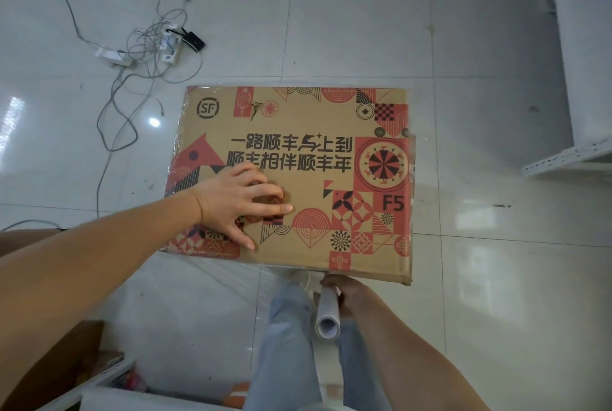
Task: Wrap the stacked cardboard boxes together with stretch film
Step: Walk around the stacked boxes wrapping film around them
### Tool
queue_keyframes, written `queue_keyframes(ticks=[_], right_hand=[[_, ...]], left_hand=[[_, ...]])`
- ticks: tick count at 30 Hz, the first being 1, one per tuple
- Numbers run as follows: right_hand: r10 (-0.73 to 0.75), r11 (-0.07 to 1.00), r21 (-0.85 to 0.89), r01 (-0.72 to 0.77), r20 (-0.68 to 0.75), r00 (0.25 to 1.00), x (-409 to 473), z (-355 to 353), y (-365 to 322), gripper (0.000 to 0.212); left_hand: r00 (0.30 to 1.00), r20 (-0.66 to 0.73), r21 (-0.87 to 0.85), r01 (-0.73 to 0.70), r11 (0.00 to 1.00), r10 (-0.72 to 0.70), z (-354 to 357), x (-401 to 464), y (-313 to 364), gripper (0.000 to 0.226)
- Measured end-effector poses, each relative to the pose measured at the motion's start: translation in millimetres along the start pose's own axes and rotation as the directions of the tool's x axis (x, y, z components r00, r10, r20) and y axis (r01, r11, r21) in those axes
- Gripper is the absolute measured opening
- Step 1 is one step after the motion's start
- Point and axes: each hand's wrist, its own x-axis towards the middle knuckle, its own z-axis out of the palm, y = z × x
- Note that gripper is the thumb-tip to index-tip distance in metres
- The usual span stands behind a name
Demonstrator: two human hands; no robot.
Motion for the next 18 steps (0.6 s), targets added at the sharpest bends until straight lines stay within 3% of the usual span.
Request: queue_keyframes(ticks=[2,3,4,6,7,9,13,18], right_hand=[[-0.093,0.996,-0.011,0.093,-0.052,0.994,-12.9,0.8,1.5,0.010],[-0.114,0.979,0.177,0.102,0.059,0.992,-10.6,2.2,0.5,0.015],[-0.144,0.913,0.407,0.018,0.282,0.949,-3.3,-2.3,-3.4,0.022],[-0.197,0.892,0.434,0.128,0.119,0.973,1.4,-6.3,0.6,0.027],[-0.193,0.942,0.270,0.201,-0.059,0.979,-6.1,-7.3,4.0,0.021],[-0.057,0.989,0.130,0.065,-0.067,0.996,-5.7,-18.4,7.7,0.014],[0.007,0.987,0.163,-0.004,-0.018,1.000,-12.3,-24.2,5.6,0.028],[0.019,0.997,0.082,-0.013,-0.071,0.997,-14.5,-25.3,3.7,0.044]], left_hand=[[1.000,0.004,0.000,0.006,1.000,-0.006,-0.9,-1.0,0.2,0.087],[1.000,0.005,0.000,0.008,1.000,-0.008,-1.7,-1.4,0.0,0.086],[1.000,0.020,-0.004,0.014,1.000,-0.014,-4.2,-1.4,0.4,0.085],[0.998,0.061,-0.014,0.026,1.000,-0.025,-9.7,-0.3,3.5,0.083],[0.996,0.082,-0.020,0.032,0.999,-0.030,-12.0,0.5,6.2,0.083],[0.991,0.121,-0.032,0.061,0.998,-0.057,-15.4,1.4,12.0,0.082],[0.983,0.140,-0.007,0.117,0.993,-0.115,-18.8,-3.1,18.5,0.077],[0.988,0.055,-0.021,0.145,0.989,-0.144,-23.0,-5.6,33.5,0.067]])
